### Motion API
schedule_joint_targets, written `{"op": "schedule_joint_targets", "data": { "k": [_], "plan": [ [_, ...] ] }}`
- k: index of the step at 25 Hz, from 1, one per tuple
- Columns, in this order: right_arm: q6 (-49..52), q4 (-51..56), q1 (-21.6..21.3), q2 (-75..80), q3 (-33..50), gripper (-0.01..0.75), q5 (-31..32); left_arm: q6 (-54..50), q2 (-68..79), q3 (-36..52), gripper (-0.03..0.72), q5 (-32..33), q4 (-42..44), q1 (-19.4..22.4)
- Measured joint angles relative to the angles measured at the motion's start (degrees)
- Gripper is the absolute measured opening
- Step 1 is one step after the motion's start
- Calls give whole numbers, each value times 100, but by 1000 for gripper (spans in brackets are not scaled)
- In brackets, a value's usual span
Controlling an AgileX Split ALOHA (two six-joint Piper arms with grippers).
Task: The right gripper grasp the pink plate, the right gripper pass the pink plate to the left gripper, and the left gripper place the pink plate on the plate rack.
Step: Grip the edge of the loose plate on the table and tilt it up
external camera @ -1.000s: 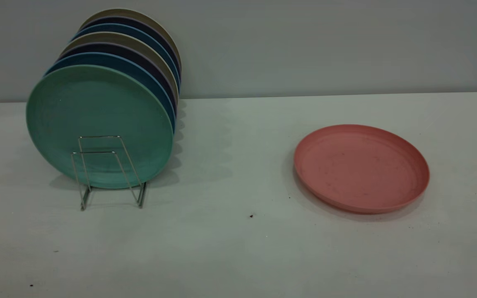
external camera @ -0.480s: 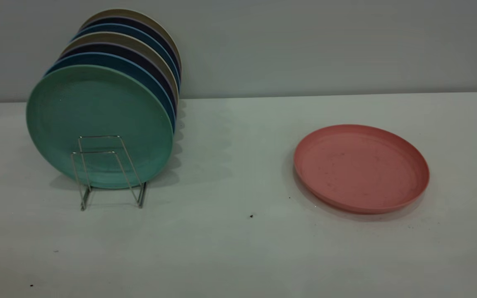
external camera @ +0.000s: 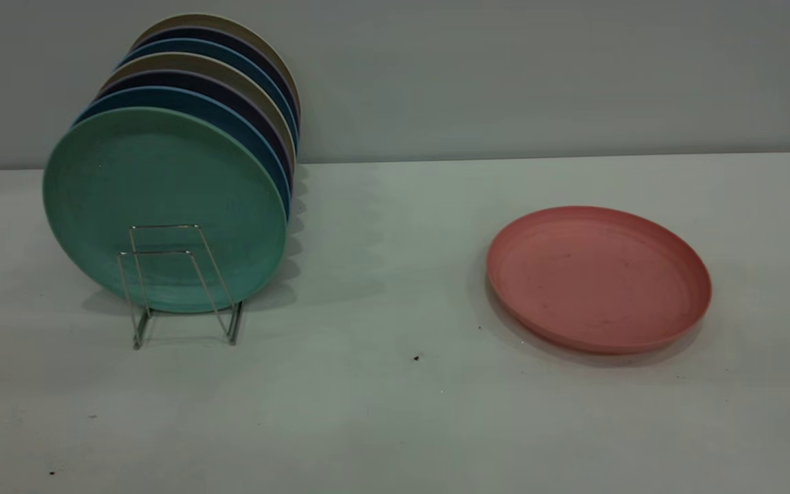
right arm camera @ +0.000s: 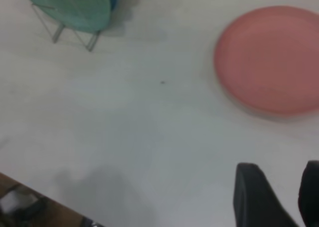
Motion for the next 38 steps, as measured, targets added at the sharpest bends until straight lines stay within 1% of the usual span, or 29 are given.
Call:
{"op": "schedule_joint_targets", "data": {
  "k": [5, 8, 10, 12, 17, 20, 22, 28, 31, 35, 38],
  "plan": [
    [-1411, 1239, 0, 1551, -377, 292, -541, 657, 722, 0, 445, -568, -1032, 0],
    [-1841, 1636, 0, 2528, -798, 311, -841, 824, 872, 0, 445, -864, -1245, 0],
    [-1924, 1730, -5, 3221, -1127, 313, -921, 851, 898, 0, 445, -962, -1325, 0],
    [-1977, 1751, -71, 4019, -1466, 313, -825, 862, 907, 0, 445, -1027, -1407, 0],
    [-2408, 1892, -563, 5701, -2412, 315, -2, 874, 1123, 0, 445, -986, -1432, 0],
    [-2788, 2197, -948, 6258, -2768, 317, 540, 890, 1311, 0, 445, -965, -1432, 0],
    [-2987, 2461, -1156, 6423, -2880, 317, 731, 890, 1408, 0, 445, -971, -1432, 0],
    [-3205, 2750, -1857, 6663, -2919, 320, 645, 922, 1736, 0, 445, -1019, -1482, 0],
    [-3370, 2957, -2148, 6876, -2919, 343, 631, 1197, 2007, 0, 445, -1022, -1803, 0],
    [-3694, 3218, -2210, 7210, -2927, 392, 554, 1967, 2257, 0, 445, -1021, -2624, 0],
    [-3778, 3236, -2210, 7543, -3043, 402, 333, 2561, 2297, 0, 445, -992, -3272, 0]
  ]
}}
